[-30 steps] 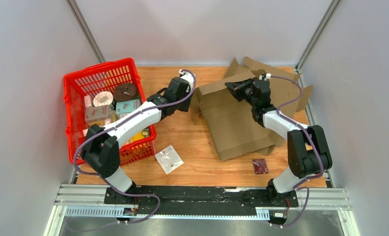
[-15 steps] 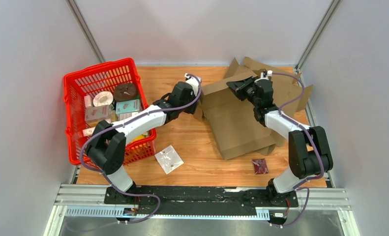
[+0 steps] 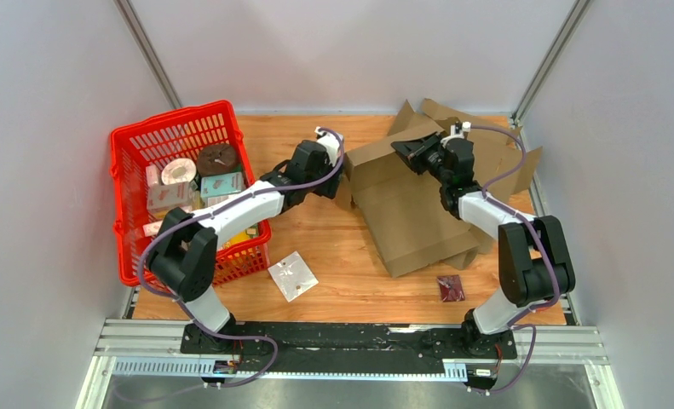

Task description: Fold the paper box

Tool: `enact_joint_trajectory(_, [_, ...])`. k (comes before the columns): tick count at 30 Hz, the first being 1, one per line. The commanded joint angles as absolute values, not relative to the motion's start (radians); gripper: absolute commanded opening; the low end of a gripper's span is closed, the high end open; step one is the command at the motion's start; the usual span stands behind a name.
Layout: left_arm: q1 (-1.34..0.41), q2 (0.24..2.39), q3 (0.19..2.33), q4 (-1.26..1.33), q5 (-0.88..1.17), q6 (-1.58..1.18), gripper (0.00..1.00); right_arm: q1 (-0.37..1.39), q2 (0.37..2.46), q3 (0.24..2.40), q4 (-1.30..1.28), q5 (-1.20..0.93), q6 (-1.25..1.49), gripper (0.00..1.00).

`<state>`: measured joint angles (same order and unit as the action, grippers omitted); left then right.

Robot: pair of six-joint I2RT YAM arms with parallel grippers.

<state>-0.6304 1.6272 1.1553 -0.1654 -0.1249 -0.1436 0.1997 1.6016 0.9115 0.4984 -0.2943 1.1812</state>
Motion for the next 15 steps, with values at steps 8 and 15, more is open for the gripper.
enact_joint_trajectory(8, [-0.683,1.721,1.243,0.132,0.055,-0.109,0.49,0.196,1.608,0.827,0.598,-0.256,1.278,0.04])
enact_joint_trajectory(15, [-0.755,1.697,1.184,0.184,-0.088,-0.127,0.44,0.195,1.601,0.81,0.603,-0.244,1.295,0.05])
